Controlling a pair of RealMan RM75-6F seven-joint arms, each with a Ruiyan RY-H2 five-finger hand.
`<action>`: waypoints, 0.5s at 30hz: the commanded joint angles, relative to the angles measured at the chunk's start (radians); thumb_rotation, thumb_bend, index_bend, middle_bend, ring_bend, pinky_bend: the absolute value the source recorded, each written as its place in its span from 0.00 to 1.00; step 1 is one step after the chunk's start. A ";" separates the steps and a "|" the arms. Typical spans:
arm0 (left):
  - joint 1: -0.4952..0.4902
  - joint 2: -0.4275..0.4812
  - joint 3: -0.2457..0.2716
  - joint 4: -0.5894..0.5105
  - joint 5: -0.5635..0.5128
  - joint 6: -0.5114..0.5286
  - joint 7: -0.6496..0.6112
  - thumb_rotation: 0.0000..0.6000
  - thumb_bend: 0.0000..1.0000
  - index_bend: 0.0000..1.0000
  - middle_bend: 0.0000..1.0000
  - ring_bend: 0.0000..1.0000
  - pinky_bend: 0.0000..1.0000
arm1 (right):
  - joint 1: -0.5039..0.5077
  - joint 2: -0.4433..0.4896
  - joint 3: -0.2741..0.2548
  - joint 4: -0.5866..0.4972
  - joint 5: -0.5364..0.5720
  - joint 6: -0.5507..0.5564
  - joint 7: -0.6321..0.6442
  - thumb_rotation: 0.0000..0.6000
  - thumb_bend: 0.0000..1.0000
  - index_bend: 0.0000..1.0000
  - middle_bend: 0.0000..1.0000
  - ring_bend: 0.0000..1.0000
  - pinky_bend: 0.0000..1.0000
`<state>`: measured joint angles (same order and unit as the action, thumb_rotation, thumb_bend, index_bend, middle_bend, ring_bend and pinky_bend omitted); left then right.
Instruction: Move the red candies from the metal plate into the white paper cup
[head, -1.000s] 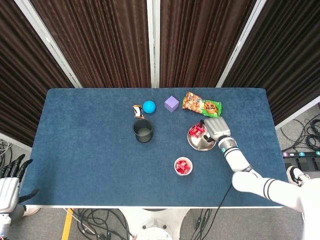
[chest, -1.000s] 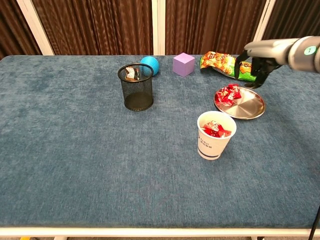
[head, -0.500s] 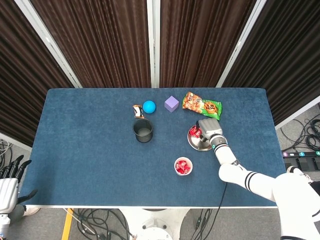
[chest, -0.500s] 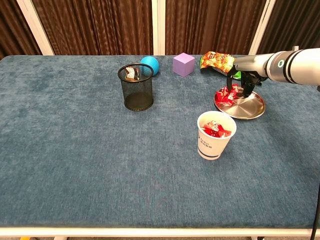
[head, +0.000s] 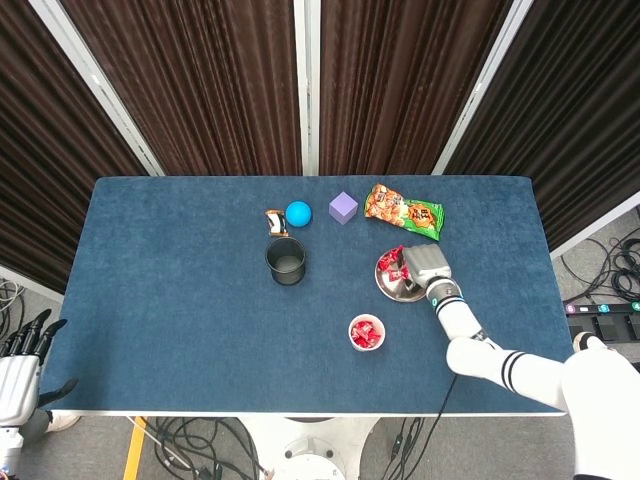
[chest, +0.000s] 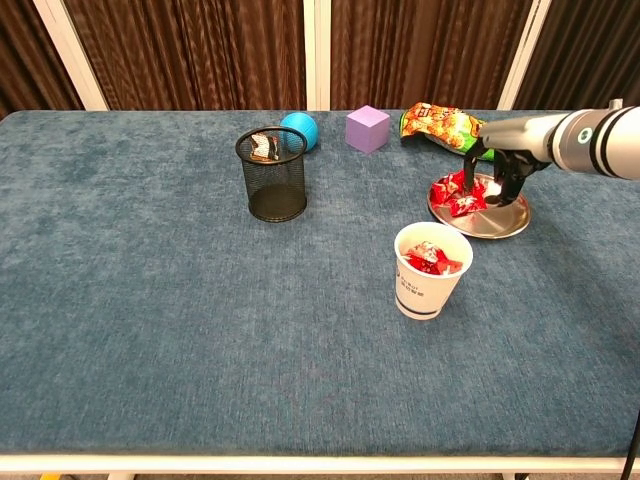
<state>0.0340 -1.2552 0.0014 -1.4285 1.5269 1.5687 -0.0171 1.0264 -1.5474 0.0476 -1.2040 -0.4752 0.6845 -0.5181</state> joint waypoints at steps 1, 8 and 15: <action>0.003 0.000 0.001 0.001 -0.003 0.001 -0.002 1.00 0.00 0.21 0.16 0.14 0.19 | 0.000 -0.025 0.005 0.027 0.002 0.005 -0.002 1.00 0.19 0.37 0.96 0.93 1.00; 0.007 -0.001 0.003 0.006 -0.007 0.000 -0.007 1.00 0.00 0.21 0.16 0.14 0.19 | 0.008 -0.085 0.011 0.096 0.018 0.005 -0.023 1.00 0.17 0.41 0.96 0.93 1.00; 0.007 -0.003 0.001 0.010 -0.010 -0.004 -0.009 1.00 0.00 0.21 0.16 0.14 0.19 | 0.013 -0.126 0.018 0.150 0.033 -0.009 -0.047 1.00 0.18 0.44 0.96 0.93 1.00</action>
<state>0.0408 -1.2576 0.0029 -1.4183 1.5173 1.5653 -0.0264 1.0381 -1.6675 0.0640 -1.0609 -0.4458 0.6794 -0.5600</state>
